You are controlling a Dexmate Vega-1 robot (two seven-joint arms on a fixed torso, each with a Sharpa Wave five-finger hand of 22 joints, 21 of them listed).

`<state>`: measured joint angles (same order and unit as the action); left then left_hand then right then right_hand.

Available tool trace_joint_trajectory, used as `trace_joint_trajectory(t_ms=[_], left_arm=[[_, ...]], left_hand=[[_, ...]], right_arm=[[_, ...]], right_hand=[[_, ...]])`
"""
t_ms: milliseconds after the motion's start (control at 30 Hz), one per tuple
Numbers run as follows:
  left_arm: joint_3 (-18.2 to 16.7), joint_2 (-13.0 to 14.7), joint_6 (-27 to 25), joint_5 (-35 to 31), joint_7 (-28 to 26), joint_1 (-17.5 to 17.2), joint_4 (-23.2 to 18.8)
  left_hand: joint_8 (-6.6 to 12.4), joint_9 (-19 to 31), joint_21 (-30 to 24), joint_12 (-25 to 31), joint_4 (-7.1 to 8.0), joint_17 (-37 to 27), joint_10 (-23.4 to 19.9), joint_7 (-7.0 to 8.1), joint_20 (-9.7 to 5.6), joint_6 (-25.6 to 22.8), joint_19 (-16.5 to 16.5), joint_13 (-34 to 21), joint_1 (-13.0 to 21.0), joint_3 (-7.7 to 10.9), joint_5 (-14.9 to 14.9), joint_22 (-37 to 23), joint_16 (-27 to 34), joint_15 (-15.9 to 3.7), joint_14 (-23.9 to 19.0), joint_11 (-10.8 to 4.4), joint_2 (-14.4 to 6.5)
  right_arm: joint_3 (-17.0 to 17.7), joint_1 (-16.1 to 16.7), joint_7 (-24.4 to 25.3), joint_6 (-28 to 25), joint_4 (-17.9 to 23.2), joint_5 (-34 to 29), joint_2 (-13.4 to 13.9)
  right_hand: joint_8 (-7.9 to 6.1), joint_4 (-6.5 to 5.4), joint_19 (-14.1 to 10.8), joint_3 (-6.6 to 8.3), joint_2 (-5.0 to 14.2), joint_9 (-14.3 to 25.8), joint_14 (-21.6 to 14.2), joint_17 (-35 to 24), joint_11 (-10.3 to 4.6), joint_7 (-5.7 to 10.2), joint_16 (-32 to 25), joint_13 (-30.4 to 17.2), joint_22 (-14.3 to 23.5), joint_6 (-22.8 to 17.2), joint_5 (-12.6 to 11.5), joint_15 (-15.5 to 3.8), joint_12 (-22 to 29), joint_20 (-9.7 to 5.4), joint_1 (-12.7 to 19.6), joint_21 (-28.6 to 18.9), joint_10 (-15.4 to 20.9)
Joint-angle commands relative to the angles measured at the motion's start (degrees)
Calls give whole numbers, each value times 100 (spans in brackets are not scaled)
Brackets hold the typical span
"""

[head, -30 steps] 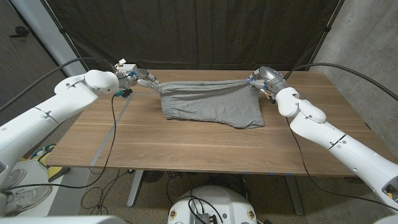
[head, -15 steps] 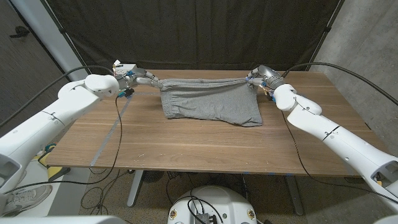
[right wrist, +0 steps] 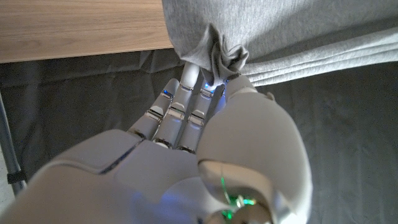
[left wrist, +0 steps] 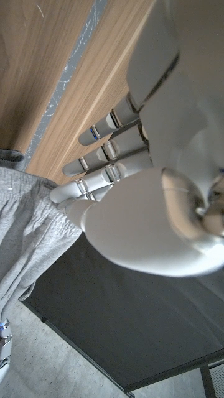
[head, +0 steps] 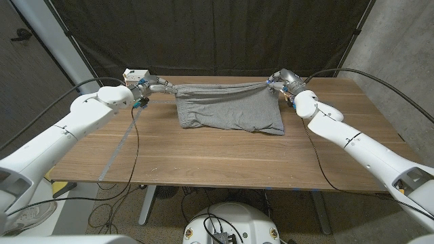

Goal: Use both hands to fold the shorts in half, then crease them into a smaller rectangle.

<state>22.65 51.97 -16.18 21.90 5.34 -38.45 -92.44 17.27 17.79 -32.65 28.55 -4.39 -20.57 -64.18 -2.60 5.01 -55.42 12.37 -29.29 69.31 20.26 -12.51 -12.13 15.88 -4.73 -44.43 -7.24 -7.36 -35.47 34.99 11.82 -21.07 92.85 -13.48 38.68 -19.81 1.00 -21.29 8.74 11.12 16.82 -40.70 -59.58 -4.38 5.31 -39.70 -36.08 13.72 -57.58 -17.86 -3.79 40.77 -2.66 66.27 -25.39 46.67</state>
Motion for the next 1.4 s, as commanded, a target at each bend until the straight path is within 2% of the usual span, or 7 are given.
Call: trace_joint_trajectory(t_ms=[33, 667, 800, 900, 1067, 1233, 1400], left_arm=[[268, -165, -286, -183, -432, 179, 34], [277, -489, -564, -97, -896, 230, 170], [240, -508, -633, 73, -813, 225, 200], [211, -527, -671, 173, -826, 200, 207], [66, -596, -504, 556, -616, 121, 361], [100, -506, -439, 538, -606, 100, 302], [89, -447, -187, 541, -541, 36, 267]], left_hand=[[-59, -21, -48, -78, 11, 21, -57, -66, 28, -17, 49, -222, 196, 53, 53, -19, -40, -810, 16, -66, -311], [-529, -317, -186, -901, 107, 282, 881, -143, 138, 647, -34, 369, 15, 465, 215, -30, -310, -696, 246, 135, -329], [-710, -443, -231, -1219, 317, 326, 1264, -271, 206, 1139, -137, 601, -313, 448, 238, -47, -411, -459, 543, 334, -279], [-783, -595, -273, -1632, 485, 493, 1892, -276, 297, 1914, -325, 916, -685, 411, 233, -65, -555, -84, 1130, 427, -215], [-795, -720, -190, -1885, 656, 786, 3772, -418, 529, 3724, -960, 1459, -1269, 321, 230, -55, -581, 696, 2517, 901, -209], [-771, -726, -133, -1879, 680, 861, 4611, -255, 640, 4399, -1212, 1636, -1406, 389, 217, -38, -564, 933, 2980, 1013, -255], [-756, -726, -116, -1855, 690, 876, 4748, -233, 662, 4506, -1280, 1673, -1459, 395, 221, -34, -567, 1005, 3111, 1047, -237]], right_arm=[[-241, -297, 194, 52, -408, -3, -196], [-558, -674, -88, -40, -866, 5, -336], [-726, -860, -595, -467, -790, -4, -289], [-805, -1310, -2053, -652, -1041, 637, -235], [-907, -1311, -1958, -994, -904, 624, -183], [-1077, -1338, -1848, -1195, -625, 407, -54], [-691, -847, -1101, -763, -354, 572, 27]], right_hand=[[-21, -177, -3, 240, 6, 750, 28, -34, 16, -26, 15, 12, 18, 11, -16, -853, -13, -93, 24, -57, 14], [176, -181, -101, 501, 26, 608, -8, 195, 59, -2, 269, 271, -6, 201, 22, -872, -188, 17, 194, -168, -47], [482, -221, -142, 726, -2, 403, 104, 713, 156, 0, 710, 512, -44, 480, 130, -808, -486, 98, 255, -249, -369], [979, -406, -97, 871, -73, 46, 524, 1416, 249, -55, 1403, 868, -101, 1450, 351, -685, -1073, 222, 49, -345, -1052], [1008, -722, 892, 575, -254, -527, 2513, 2511, 468, -331, 2847, 1563, -247, 4235, 642, -153, -2658, 428, -859, -131, -3151], [926, -986, 1417, 14, -539, -587, 2763, 2947, 634, 355, 2831, 1902, -306, 4986, 682, 393, -2997, 1302, -1906, 180, -3939], [908, -1032, 1443, -188, -628, -582, 2910, 3077, 660, 236, 2875, 1993, -312, 5023, 646, 536, -2987, 1432, -2295, 248, -3953]])
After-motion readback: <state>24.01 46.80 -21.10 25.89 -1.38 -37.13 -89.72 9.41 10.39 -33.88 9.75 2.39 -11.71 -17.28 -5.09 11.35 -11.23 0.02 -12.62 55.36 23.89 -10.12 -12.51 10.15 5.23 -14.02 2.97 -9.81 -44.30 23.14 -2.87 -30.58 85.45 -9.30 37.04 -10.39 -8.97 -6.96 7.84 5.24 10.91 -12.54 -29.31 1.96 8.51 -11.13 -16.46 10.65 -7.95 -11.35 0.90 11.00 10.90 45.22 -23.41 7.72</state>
